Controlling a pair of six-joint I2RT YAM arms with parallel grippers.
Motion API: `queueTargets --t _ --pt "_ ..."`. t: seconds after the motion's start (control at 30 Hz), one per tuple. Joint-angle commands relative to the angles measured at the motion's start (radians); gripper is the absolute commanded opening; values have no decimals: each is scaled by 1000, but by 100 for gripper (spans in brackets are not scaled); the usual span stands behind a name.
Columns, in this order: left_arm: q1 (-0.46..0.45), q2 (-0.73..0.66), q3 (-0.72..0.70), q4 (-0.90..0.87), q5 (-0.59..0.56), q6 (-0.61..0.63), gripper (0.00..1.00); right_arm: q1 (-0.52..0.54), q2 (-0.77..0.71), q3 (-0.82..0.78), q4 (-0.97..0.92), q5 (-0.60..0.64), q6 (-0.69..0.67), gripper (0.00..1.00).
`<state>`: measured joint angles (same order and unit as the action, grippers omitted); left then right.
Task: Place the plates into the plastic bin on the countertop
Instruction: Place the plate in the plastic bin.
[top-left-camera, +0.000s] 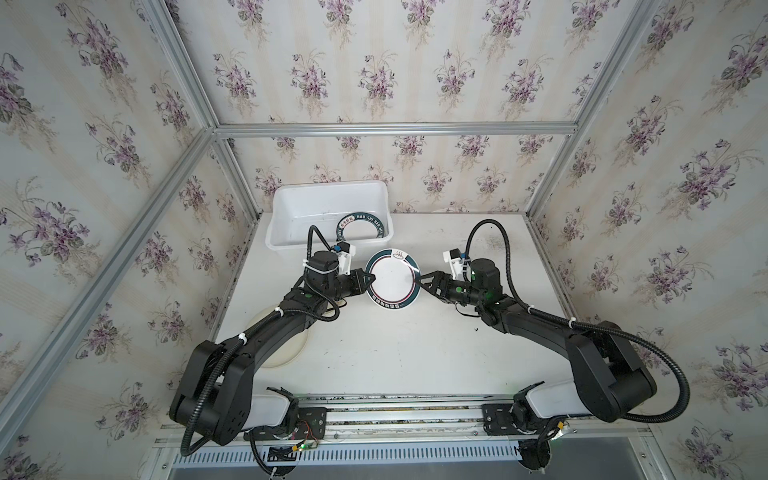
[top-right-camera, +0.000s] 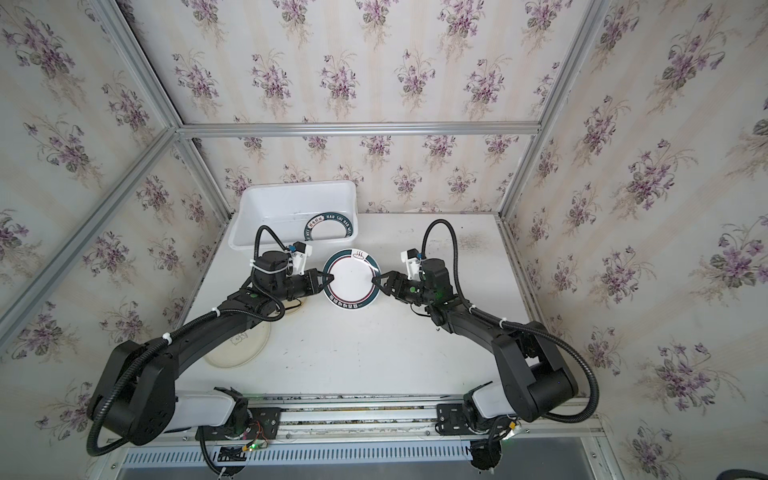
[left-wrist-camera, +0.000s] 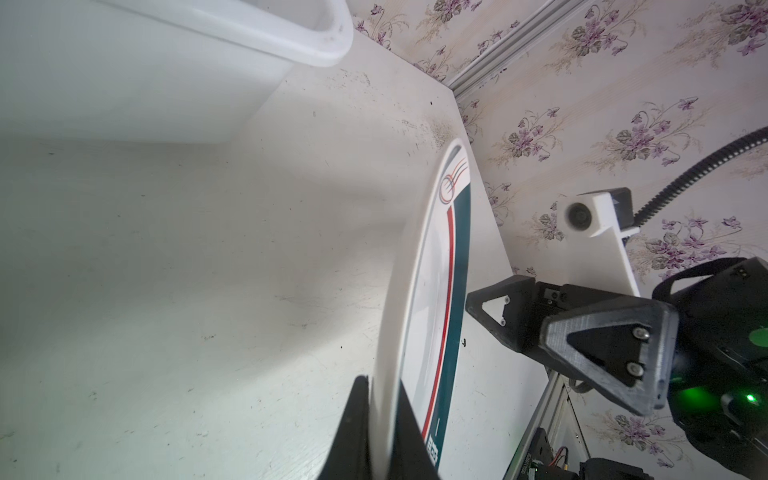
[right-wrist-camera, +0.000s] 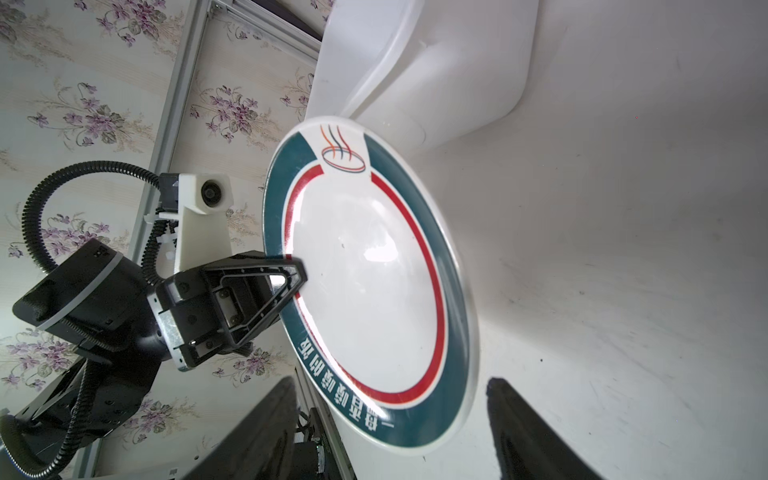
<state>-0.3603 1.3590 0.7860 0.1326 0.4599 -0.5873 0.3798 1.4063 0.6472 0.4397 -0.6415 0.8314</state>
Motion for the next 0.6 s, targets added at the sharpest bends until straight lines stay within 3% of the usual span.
queueTargets --t 0.0,0.4,0.57 --pt "1 3 23 27 5 9 0 -4 -38 12 -85 56 -88 79" --pt "1 15 75 17 -6 -10 0 -18 -178 27 -282 191 -245 99" --pt "9 51 174 -31 -12 -2 0 -22 -269 20 -346 316 -278 99"
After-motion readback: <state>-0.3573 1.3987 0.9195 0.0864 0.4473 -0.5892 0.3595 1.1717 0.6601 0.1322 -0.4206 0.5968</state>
